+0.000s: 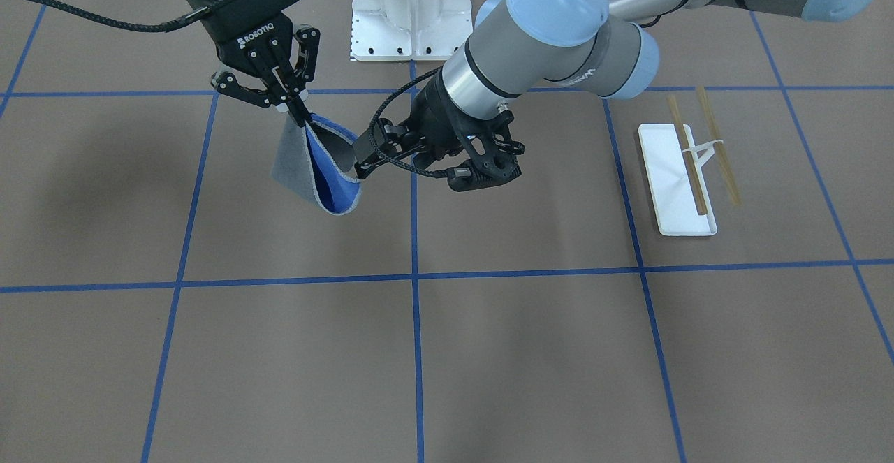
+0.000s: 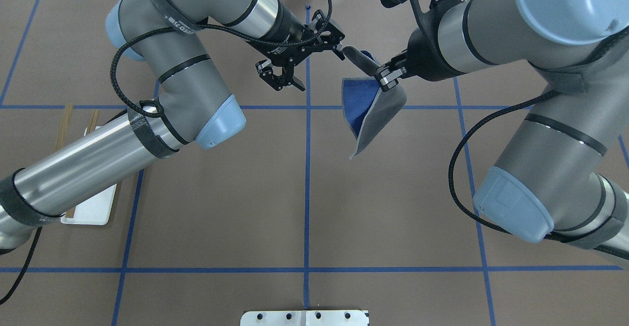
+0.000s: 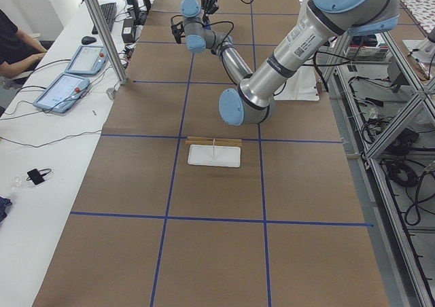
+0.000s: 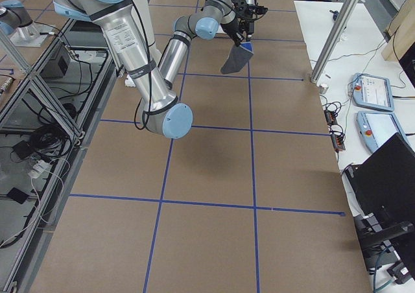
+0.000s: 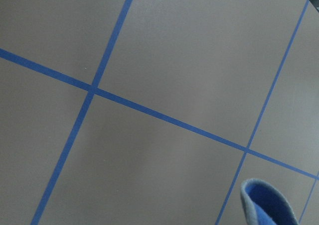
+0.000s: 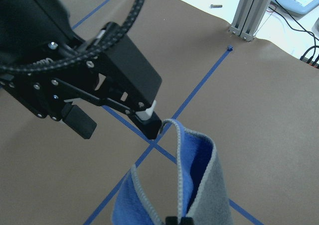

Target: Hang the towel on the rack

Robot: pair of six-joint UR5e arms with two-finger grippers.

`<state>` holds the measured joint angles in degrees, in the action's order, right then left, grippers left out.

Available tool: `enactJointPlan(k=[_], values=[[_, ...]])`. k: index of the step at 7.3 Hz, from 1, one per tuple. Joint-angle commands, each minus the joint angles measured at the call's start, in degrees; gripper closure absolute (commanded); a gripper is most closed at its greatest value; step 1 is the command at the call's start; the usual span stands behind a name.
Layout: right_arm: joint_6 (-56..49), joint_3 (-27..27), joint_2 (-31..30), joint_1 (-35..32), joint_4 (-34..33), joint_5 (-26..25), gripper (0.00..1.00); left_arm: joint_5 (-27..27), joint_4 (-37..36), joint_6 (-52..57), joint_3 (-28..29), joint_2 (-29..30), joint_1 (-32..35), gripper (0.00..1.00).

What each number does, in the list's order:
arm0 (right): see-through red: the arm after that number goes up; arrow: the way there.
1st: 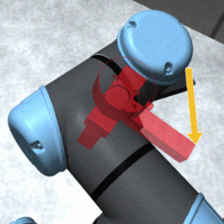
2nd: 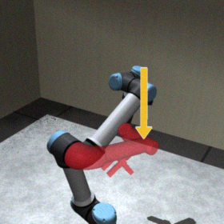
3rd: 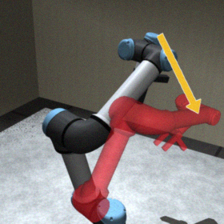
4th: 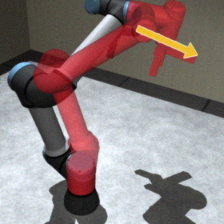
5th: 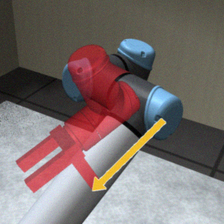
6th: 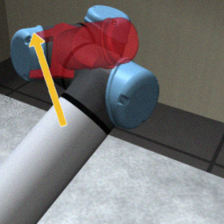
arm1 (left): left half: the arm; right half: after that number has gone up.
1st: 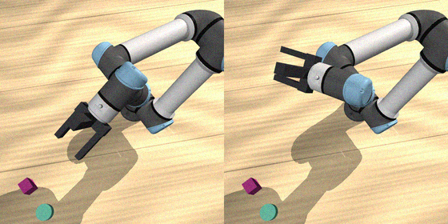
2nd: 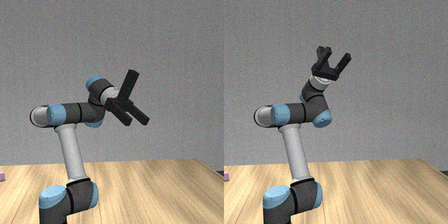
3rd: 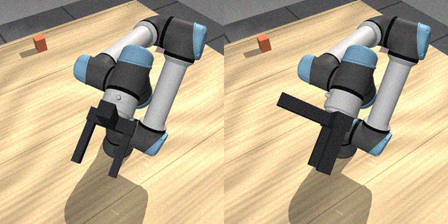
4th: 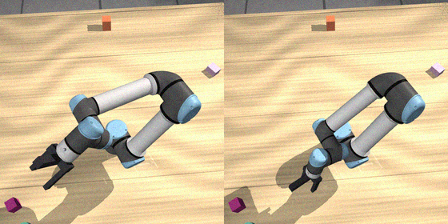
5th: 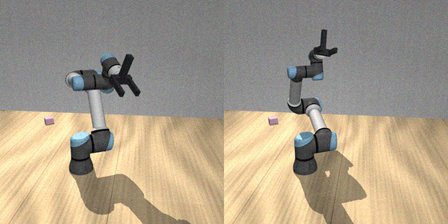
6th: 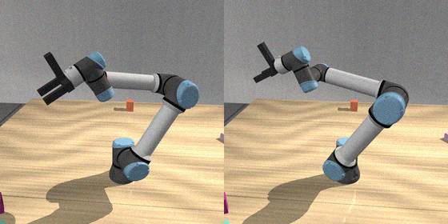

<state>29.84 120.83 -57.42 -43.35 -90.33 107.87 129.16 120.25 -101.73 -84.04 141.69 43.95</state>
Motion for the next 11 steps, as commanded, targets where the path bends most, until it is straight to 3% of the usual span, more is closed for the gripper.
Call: enactJointPlan(k=[1,7,8,10,11], values=[[0.0,0.1,-0.1,0.0,0.0,0.0,1.0,-0.1,3.0,-1.8,0.4,0.3,0.2,0.02],[2.8,1.8,0.2,2.7,0.0,-3.5,1.0,-3.7,11.9,-6.4,4.3,0.9,-0.4,0.05],[2.8,1.7,0.1,2.7,0.0,-3.5,1.0,-3.7,11.9,-6.4,4.3,0.9,-0.7,0.26],[2.8,1.2,0.2,2.7,0.0,-4.2,1.0,-3.7,11.9,-6.5,4.3,0.9,-0.8,0.5],[2.8,1.0,0.2,3.0,0.0,-4.9,1.0,-3.5,12.0,-6.6,4.2,0.9,-0.8,0.81]])
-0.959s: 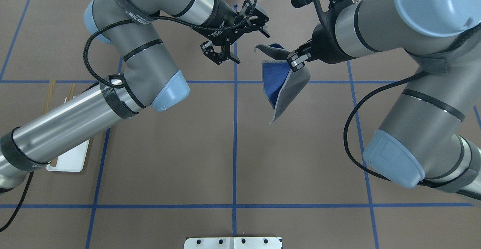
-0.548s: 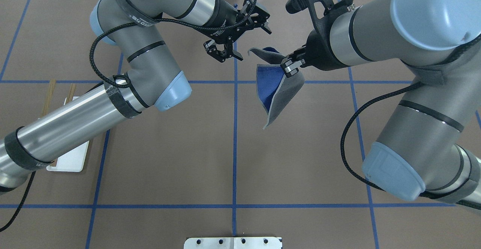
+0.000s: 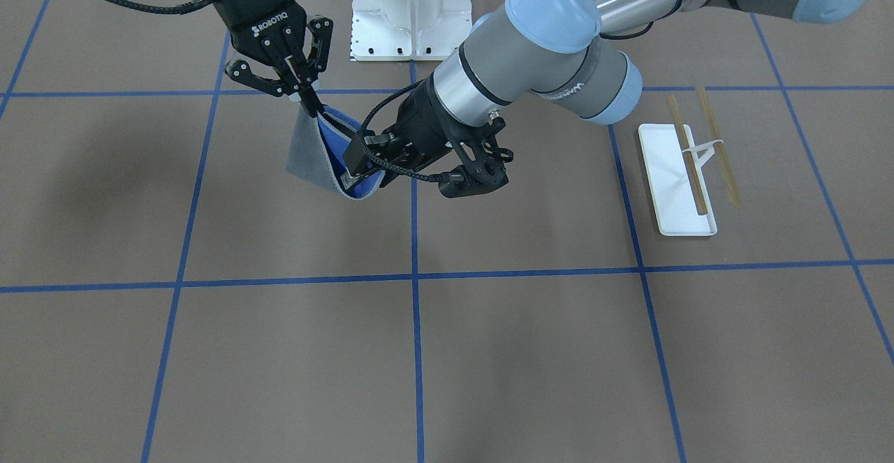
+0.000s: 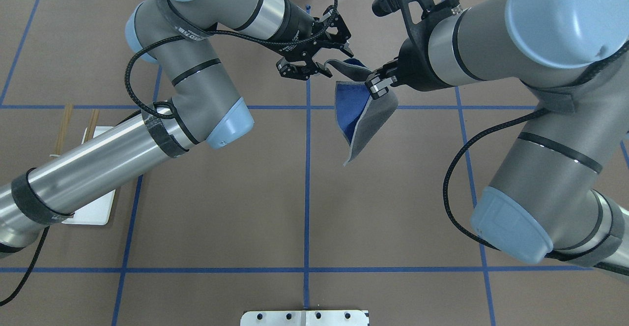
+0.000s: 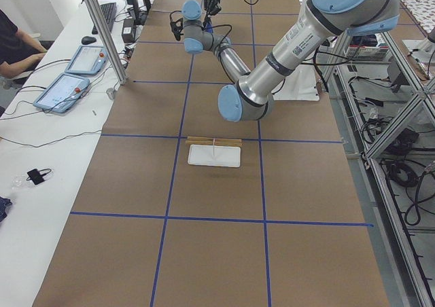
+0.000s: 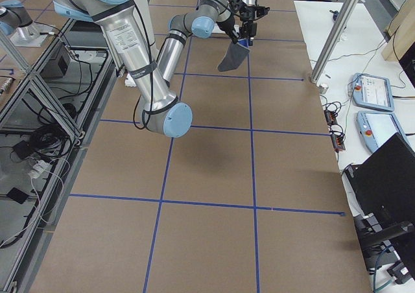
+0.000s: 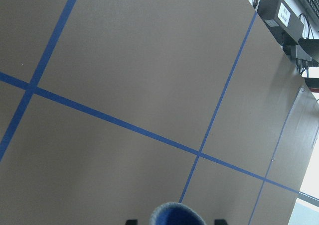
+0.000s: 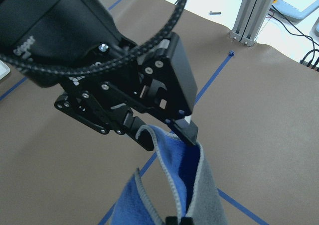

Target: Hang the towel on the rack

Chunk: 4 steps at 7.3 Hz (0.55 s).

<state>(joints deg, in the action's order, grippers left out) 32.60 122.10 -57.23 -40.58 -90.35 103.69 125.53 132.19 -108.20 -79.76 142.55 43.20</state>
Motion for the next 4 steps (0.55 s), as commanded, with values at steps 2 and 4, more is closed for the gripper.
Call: enactJointPlan(k=[2,4], values=[[0.0,-0.2,-0.1,0.2,0.0,-0.8,1.0,0.2,0.0,-0.2,0.0,-0.1,0.0,1.0],[3.8,0.3,-0.1,0.1,0.1,-0.6,1.0,0.2,-0.1,-0.3,0.0,-0.1,0.0,1.0]])
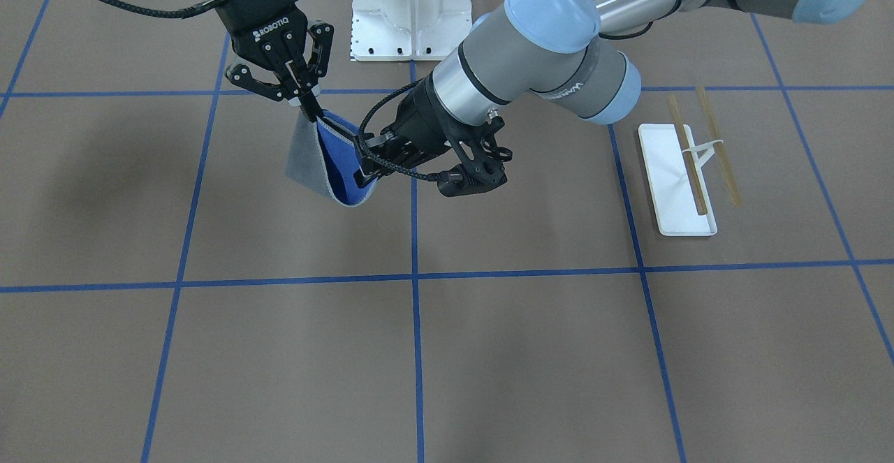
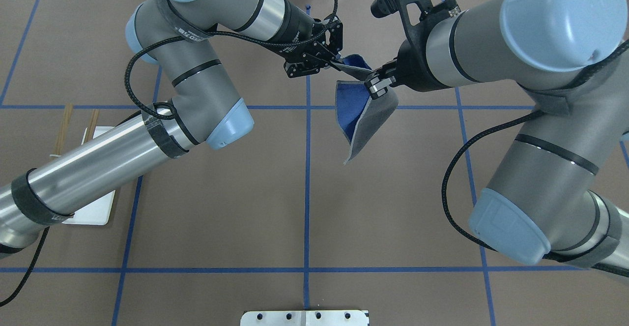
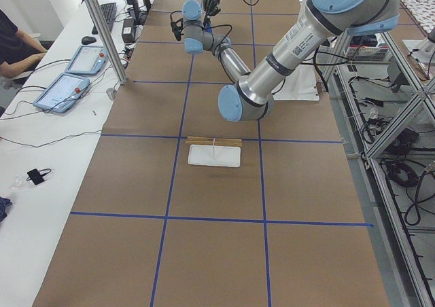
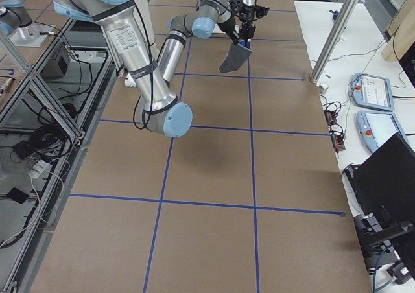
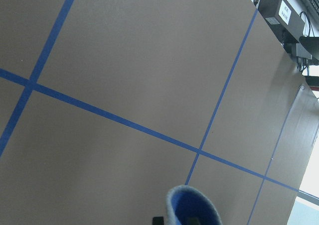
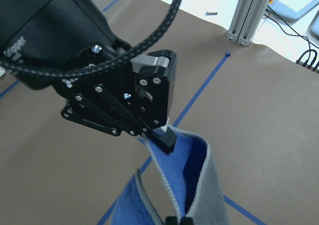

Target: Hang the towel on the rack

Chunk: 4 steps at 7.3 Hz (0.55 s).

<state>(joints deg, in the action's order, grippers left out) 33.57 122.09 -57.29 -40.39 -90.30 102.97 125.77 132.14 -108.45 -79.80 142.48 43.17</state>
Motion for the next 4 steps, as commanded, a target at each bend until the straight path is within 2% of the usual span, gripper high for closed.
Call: enactJointPlan(k=[1,2,4], values=[[8.8,0.9,-0.4,0.0,0.1,0.5,0.36,0.0,0.0,-0.2,0.0,0.0,0.2,1.0],[9.3,1.6,-0.8,-0.1,0.1,0.5,0.0,0.0,0.0,-0.4,0.0,0.0,0.2,1.0],[8.9,3.0,-2.3,-0.4,0.0,0.7,0.0,0.1,-0.2,-0.5,0.0,-0.1,1.6,1.0]])
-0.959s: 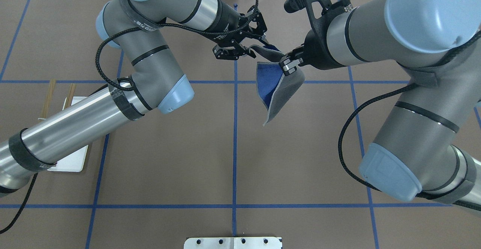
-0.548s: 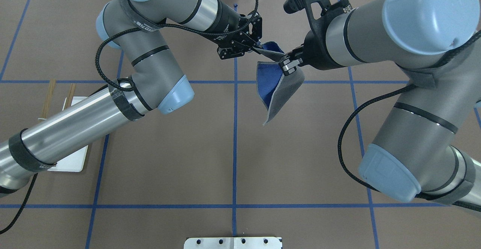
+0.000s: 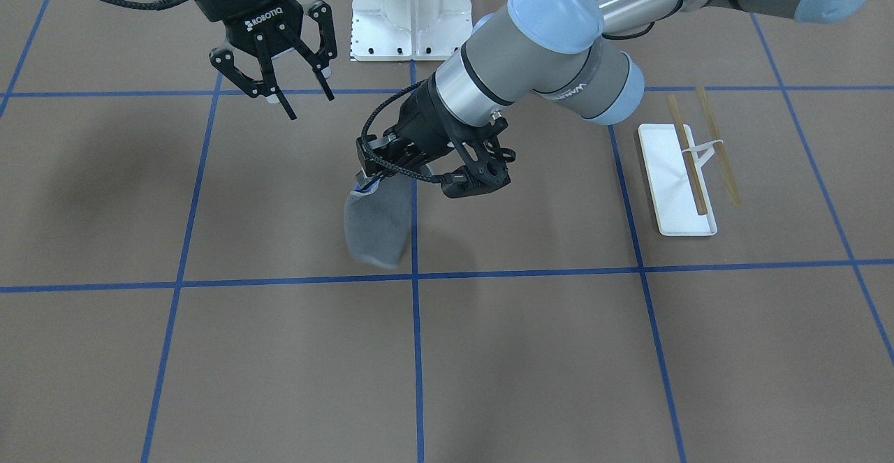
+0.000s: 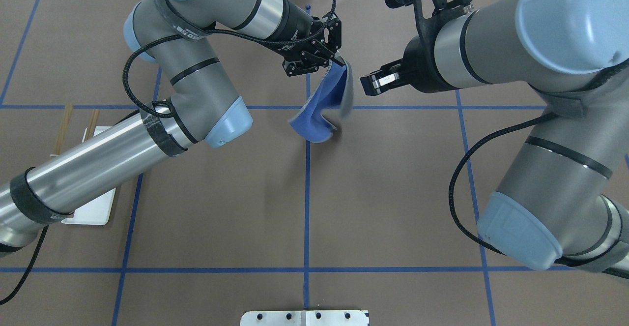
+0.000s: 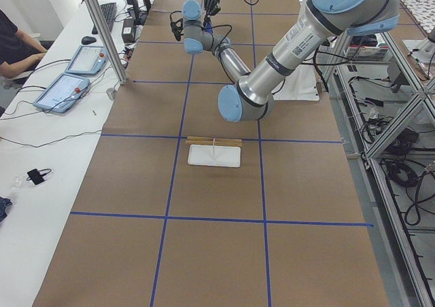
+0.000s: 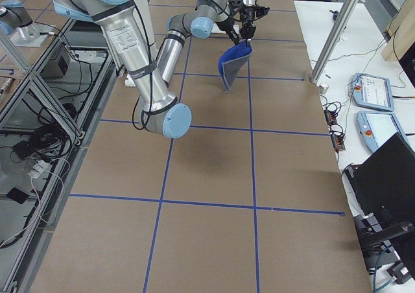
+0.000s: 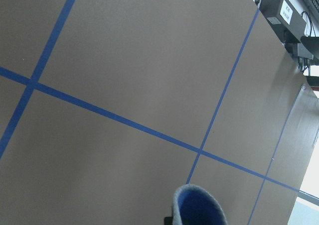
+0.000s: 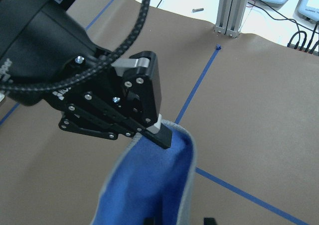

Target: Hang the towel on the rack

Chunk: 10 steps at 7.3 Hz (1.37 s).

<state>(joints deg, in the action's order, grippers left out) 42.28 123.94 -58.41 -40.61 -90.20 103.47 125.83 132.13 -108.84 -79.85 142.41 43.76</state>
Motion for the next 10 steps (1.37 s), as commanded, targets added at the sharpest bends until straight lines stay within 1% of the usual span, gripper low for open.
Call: enactJointPlan(k=[1,2,3,4,5,6,7,8,9,10], values=[[-0.1,3.2,-4.1,-1.2,-0.3,0.3,0.0,1.0,-0.8,0.3,0.1,-0.1,4.2,1.0],[-2.6,4.5,-7.7,-3.7,-0.6,2.1,0.0,5.1,-2.3,1.0,1.3,-0.4,8.3,1.0],[-7.3,4.6,-11.2,-8.2,-0.9,5.8,0.0,7.2,-2.4,4.0,2.1,-2.3,11.5,1.0],[-13.1,4.3,-15.0,-13.0,-1.3,8.7,0.0,11.1,-2.4,7.2,1.5,-6.1,14.4,1.0],[-19.1,4.2,-16.5,-17.4,-6.3,10.2,0.0,16.6,-2.4,8.1,-1.1,-9.8,17.8,1.0],[-27.5,4.0,-16.2,-22.2,-14.4,10.1,0.0,21.5,-2.4,8.1,-4.8,-13.4,21.2,1.0],[-35.3,1.8,-16.0,-26.4,-17.9,10.8,0.0,24.7,-2.5,8.0,-8.8,-17.0,23.3,1.0],[-37.4,-2.6,-16.0,-30.2,-18.6,16.2,0.0,25.9,-2.7,7.9,-12.9,-20.4,24.0,1.0],[-39.3,-8.3,-16.1,-34.4,-19.7,20.5,0.0,26.0,-2.7,7.9,-17.6,-24.8,23.8,1.0],[-44.0,-12.2,-16.6,-36.5,-21.3,21.3,0.0,26.2,-2.7,8.0,-22.5,-30.4,23.3,1.0]])
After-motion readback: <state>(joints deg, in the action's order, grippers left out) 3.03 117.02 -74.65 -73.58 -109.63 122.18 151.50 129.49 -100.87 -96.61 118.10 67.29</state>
